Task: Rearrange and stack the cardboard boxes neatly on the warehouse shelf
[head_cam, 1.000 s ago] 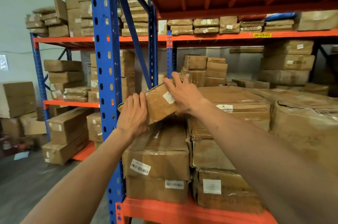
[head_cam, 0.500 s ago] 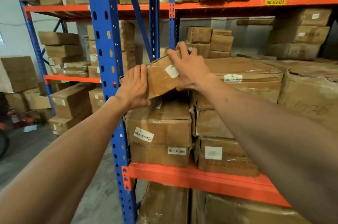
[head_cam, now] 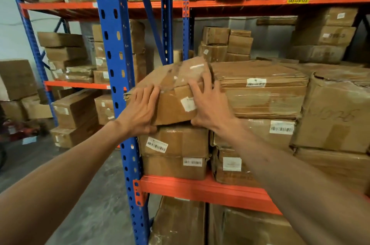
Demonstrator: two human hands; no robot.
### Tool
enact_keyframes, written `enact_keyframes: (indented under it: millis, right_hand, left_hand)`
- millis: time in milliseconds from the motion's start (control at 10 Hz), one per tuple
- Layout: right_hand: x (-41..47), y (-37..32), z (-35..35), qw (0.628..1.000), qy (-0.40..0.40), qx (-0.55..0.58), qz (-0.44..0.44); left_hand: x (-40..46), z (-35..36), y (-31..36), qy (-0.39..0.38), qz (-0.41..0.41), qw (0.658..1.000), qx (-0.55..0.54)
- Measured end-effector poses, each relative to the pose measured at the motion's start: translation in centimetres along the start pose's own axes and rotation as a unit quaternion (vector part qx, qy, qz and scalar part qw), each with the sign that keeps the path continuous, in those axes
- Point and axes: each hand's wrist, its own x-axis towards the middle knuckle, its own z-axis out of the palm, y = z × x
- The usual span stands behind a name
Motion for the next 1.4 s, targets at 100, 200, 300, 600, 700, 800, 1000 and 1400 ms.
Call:
enact_keyframes:
  millis: [100,200,300,600,700,800,1000,1400]
  right_hand:
    - [-3.6,-1.7,3.0,0.998,-0.022,0.041,0.049]
    - [-2.2,-0.6,2.6,1.000,-0.016,-0.004,0.019]
    - [-1.1,0.7,2.4,0.998,0.020,-0.058,-0.034]
    - [0.8,2.3,5.2,0.993,-0.024,-0.091,-0.068]
    - [1.1,2.5,5.6,0.992,-0.021,-0.098,-0.070]
    - [1.1,2.5,5.6,0.993,-0.028,-0.089,-0.068]
    - [0.3,1.4,4.9,0.997,-0.043,-0.050,-0.030]
    - [-18.6,-2.9,5.6,0.961,-0.212,0.152,0.093]
  left_hand:
    - [-1.0,1.9,-0.8,-0.028,0.056,0.997,0.054]
    - [0.1,1.6,-0.9,-0.049,0.046,0.997,0.050]
    - [0.8,1.2,-1.3,-0.056,0.058,0.995,0.056]
    - [2.3,2.6,-2.3,-0.119,0.063,0.989,0.053]
    - [2.5,3.0,-2.4,-0.120,0.057,0.990,0.048]
    - [2.4,3.3,-2.4,-0.113,0.055,0.991,0.041]
    - [1.0,3.4,-1.5,-0.046,0.048,0.997,0.037]
    - [-7.7,5.5,6.4,0.066,-0.113,0.970,-0.205]
